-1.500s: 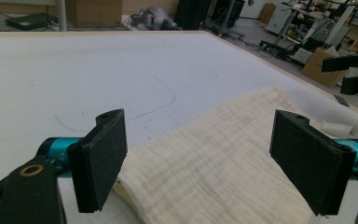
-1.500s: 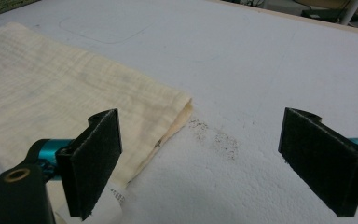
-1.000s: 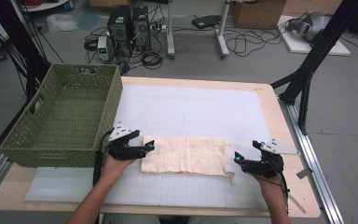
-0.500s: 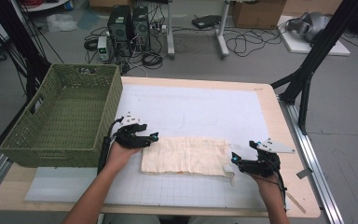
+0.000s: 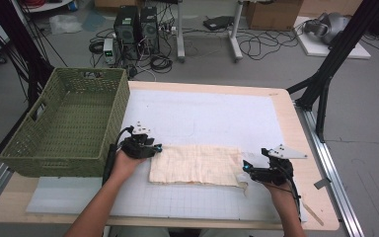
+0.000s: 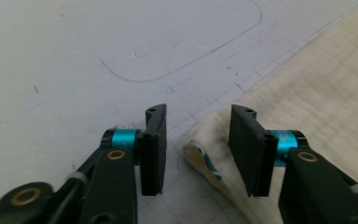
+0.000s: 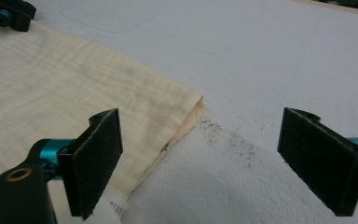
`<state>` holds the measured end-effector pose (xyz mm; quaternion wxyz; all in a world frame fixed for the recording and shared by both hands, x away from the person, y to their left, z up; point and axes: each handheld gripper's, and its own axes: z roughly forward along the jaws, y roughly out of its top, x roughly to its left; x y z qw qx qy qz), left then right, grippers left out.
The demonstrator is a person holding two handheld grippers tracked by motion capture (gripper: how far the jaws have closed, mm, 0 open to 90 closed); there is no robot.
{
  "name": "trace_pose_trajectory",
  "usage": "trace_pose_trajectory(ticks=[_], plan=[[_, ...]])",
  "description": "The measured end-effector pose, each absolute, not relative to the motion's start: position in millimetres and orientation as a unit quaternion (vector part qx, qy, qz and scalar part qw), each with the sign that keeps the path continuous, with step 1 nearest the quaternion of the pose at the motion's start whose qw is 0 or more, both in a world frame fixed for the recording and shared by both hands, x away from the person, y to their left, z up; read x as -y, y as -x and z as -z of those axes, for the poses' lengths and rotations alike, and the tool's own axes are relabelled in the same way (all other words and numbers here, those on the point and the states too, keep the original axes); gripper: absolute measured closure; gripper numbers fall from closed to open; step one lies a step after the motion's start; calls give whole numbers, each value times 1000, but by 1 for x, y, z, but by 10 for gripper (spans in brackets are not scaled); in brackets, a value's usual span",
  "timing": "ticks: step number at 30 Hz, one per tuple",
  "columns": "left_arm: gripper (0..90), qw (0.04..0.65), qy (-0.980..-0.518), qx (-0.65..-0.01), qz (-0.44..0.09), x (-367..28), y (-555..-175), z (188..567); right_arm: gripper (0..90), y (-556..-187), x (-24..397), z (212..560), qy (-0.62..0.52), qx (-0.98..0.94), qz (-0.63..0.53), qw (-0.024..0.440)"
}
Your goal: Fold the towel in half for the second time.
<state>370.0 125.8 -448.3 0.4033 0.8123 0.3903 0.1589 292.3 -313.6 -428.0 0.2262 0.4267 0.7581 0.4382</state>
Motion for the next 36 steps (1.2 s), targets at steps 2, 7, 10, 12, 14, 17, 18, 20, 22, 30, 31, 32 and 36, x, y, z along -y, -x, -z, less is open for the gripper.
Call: trace_pose_trajectory(ticks=[2,7,10,12,14,17,18,20,22,30,31,32,36], plan=[[715,409,-815,-382,-150,-128,-368,449,154,-300,311,427,-430,-759,-433,224],[820,426,-809,-381,-135,-132,-365,451,268,-326,304,426,-431,-778,-412,199],[838,426,-810,-379,-135,-132,-365,450,377,-344,296,427,-422,-794,-401,175],[841,425,-810,-381,-134,-131,-364,450,442,-354,290,428,-420,-802,-392,163],[841,427,-806,-389,-129,-132,-364,449,488,-363,285,431,-415,-812,-383,149],[841,427,-804,-394,-127,-133,-364,449,530,-371,279,435,-404,-825,-370,138],[841,428,-803,-395,-127,-133,-364,449,550,-373,278,437,-402,-829,-366,132],[838,431,-799,-402,-121,-133,-364,450,641,-374,277,440,-399,-835,-360,118],[837,433,-796,-407,-115,-134,-365,450,722,-374,275,441,-399,-836,-358,117],[867,472,-759,-415,-170,-138,-367,437,861,-371,270,433,-370,-840,-357,175],[867,483,-751,-413,-179,-139,-367,435,861,-371,271,431,-367,-834,-368,187],[866,491,-746,-410,-185,-140,-367,434,860,-371,271,429,-366,-828,-377,197],[865,506,-748,-392,-176,-138,-365,433,859,-369,271,424,-353,-825,-372,238]])
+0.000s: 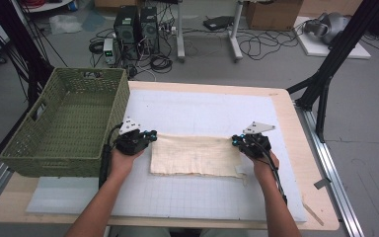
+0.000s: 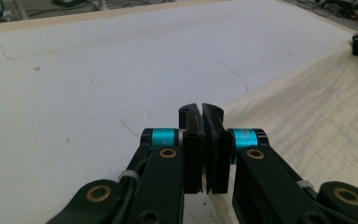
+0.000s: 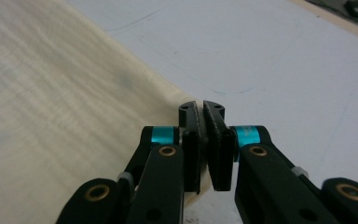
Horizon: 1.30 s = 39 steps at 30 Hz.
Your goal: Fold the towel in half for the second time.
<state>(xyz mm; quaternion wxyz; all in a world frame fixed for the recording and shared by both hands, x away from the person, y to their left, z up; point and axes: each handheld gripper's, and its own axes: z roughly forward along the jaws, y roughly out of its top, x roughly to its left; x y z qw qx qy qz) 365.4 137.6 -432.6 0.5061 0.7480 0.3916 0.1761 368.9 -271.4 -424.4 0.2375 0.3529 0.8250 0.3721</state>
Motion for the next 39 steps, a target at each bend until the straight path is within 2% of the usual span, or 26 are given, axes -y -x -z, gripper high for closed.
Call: trace_pose_trajectory(ticks=[8,16,28,39], plan=[[865,507,-752,-382,-176,-140,-355,427,858,-359,271,420,-344,-825,-376,244],[864,512,-763,-352,-179,-138,-335,421,858,-330,278,418,-319,-822,-397,255],[864,524,-758,-354,-159,-144,-315,427,858,-305,283,425,-311,-824,-418,222],[854,498,-783,-344,-140,-144,-297,440,855,-287,286,432,-296,-835,-416,206]])
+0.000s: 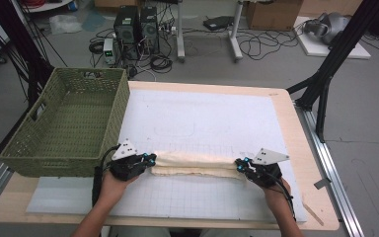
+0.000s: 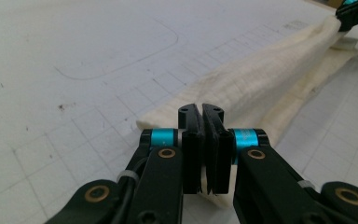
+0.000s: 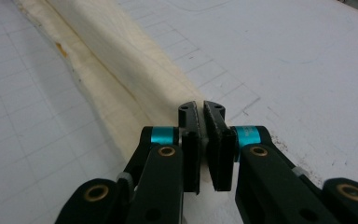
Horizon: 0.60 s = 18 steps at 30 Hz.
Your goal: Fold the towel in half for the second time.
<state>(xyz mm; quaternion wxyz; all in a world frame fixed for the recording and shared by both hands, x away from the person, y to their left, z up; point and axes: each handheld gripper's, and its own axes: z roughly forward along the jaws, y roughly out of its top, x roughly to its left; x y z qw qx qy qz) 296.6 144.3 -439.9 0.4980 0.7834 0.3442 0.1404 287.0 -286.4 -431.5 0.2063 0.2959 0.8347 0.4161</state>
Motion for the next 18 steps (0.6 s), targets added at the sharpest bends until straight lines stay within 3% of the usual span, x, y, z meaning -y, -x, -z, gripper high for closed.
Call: trace_pose_trajectory(ticks=[2,4,6,11,15,18], plan=[[784,493,-785,-352,-133,-145,-294,442,854,-285,286,432,-294,-837,-415,204],[574,498,-774,-370,-126,-146,-294,439,853,-283,285,434,-288,-842,-407,205],[472,518,-757,-376,-131,-148,-292,430,853,-282,285,434,-286,-845,-403,205],[477,552,-746,-341,-151,-139,-290,410,848,-280,284,434,-280,-849,-397,207],[630,519,-768,-351,-133,-124,-301,423,817,-278,283,433,-280,-851,-392,208],[678,497,-779,-363,-121,-119,-305,435,726,-274,288,429,-289,-842,-407,204]])
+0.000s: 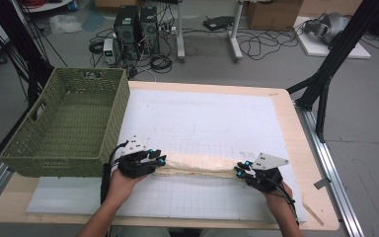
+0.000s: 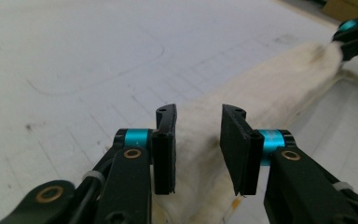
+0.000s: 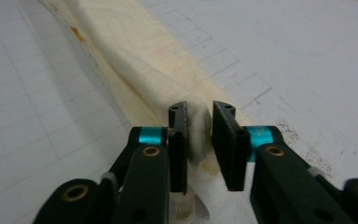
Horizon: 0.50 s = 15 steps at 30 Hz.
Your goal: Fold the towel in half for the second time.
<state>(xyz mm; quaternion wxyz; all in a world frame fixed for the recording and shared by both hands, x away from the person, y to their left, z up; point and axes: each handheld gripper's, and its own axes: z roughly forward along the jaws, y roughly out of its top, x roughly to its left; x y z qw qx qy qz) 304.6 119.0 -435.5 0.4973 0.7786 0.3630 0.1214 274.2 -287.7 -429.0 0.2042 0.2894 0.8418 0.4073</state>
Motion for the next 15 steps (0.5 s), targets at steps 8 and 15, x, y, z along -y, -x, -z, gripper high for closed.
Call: trace_pose_trajectory(ticks=[8,15], plan=[[682,472,-793,-368,-112,-116,-303,447,551,-267,302,402,-350,-769,-504,179],[664,467,-796,-368,-111,-116,-301,450,586,-276,269,422,-355,-792,-472,153]])
